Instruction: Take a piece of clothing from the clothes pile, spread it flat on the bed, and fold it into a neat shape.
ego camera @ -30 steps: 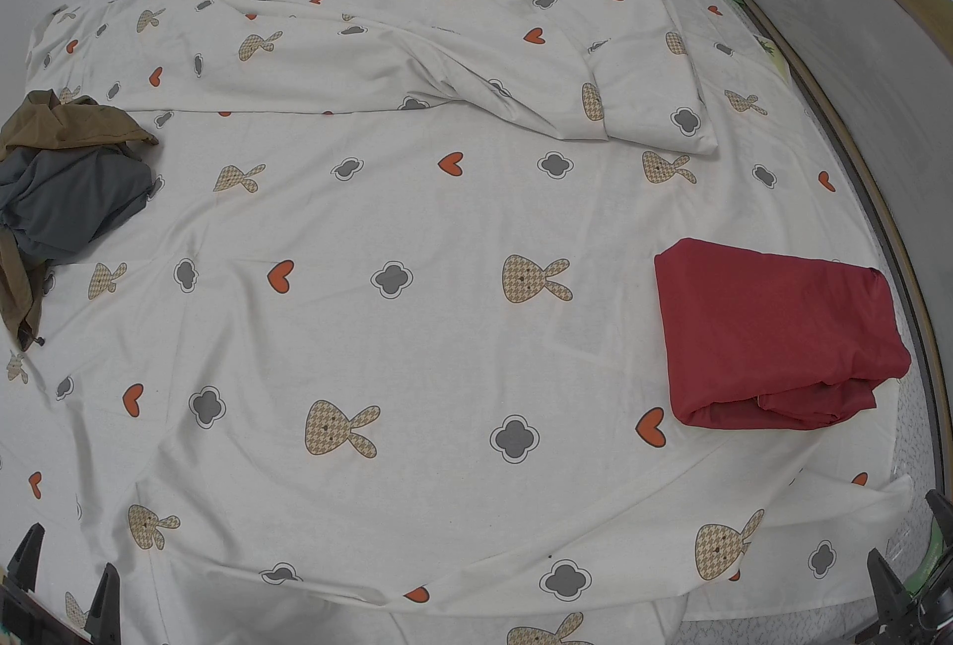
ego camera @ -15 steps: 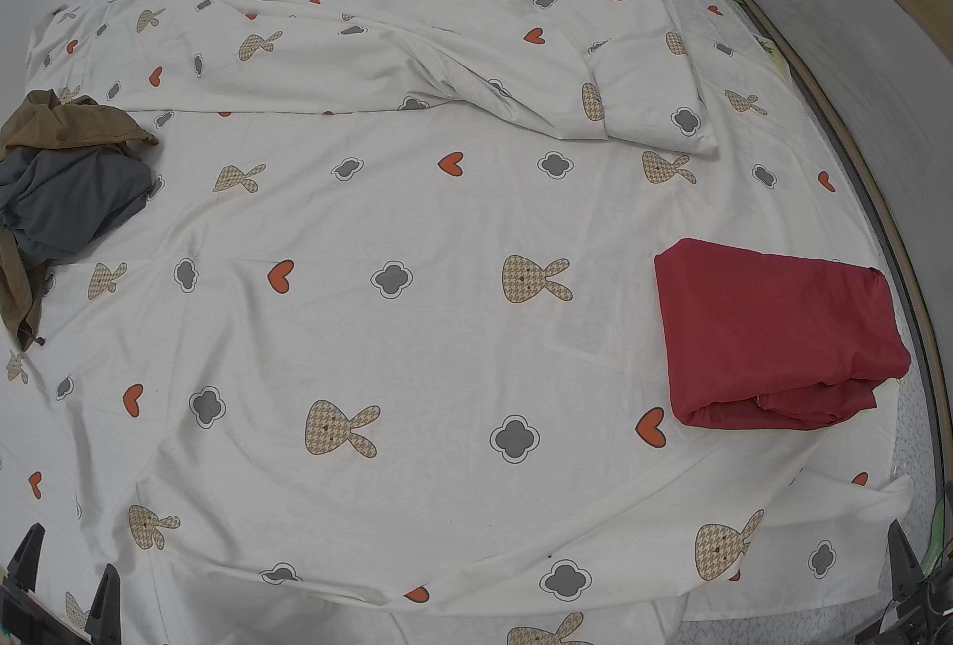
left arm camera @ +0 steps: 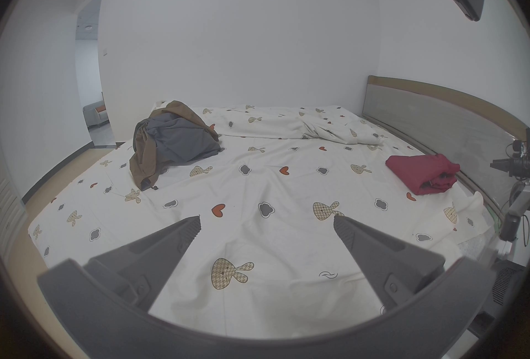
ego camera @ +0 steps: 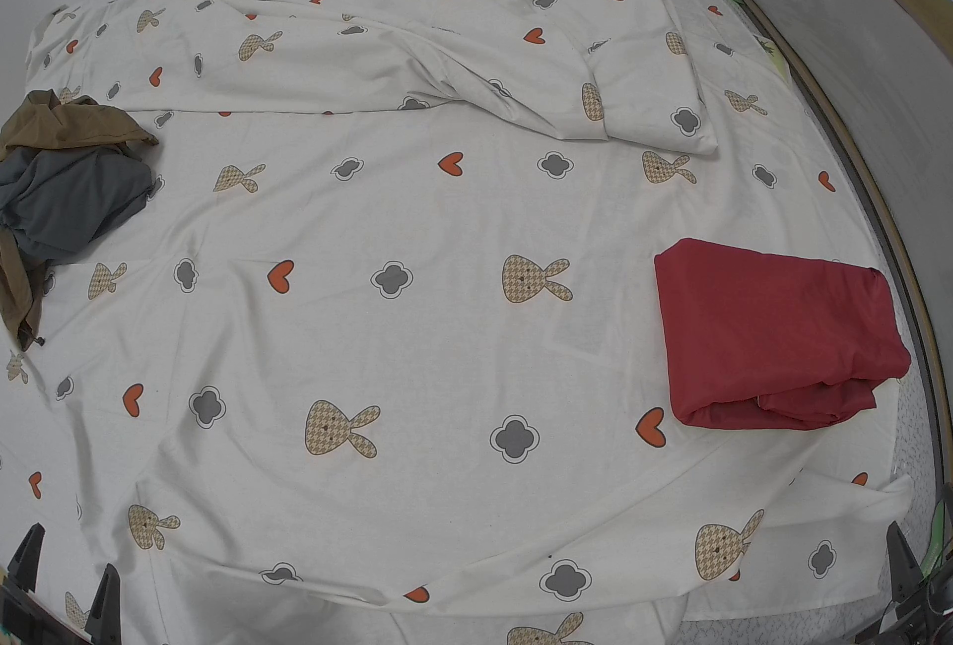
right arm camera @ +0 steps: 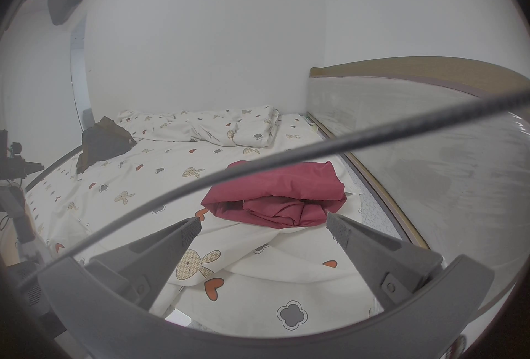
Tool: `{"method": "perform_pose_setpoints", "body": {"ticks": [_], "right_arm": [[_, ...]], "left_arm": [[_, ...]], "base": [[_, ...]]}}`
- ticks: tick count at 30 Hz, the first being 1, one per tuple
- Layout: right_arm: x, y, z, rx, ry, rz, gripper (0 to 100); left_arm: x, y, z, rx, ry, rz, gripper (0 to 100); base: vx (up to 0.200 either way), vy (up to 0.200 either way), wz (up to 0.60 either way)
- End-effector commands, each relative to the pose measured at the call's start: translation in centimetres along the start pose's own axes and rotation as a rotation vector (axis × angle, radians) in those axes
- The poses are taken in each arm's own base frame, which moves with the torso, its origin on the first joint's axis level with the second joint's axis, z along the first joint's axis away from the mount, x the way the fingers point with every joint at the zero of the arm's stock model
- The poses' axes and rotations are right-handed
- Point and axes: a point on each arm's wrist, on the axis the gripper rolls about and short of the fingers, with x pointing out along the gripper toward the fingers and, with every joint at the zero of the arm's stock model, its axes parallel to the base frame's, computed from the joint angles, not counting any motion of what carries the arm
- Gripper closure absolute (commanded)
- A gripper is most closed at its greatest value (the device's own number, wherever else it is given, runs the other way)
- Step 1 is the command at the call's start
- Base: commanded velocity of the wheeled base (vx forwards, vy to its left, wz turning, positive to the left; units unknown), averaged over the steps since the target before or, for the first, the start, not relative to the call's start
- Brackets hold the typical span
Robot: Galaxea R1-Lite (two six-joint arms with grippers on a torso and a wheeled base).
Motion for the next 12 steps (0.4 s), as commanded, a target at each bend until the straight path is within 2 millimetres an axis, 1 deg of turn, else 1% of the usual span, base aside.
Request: {"method": "perform_pose_setpoints", "body": {"ticks": [1, 12], "right_arm": [[0.09, -0.01, -0.49, 0.002, 0.013, -0.004, 0], [0.09, -0.01, -0.49, 0.002, 0.013, -0.002, 0]], "left_arm": [[0.05, 0.00, -0.51, 0.000, 0.007, 0.000, 0], [0.05, 0.00, -0.51, 0.000, 0.007, 0.000, 0]], "base": [[0.000, 0.000, 0.00], [0.000, 0.000, 0.00]]}}
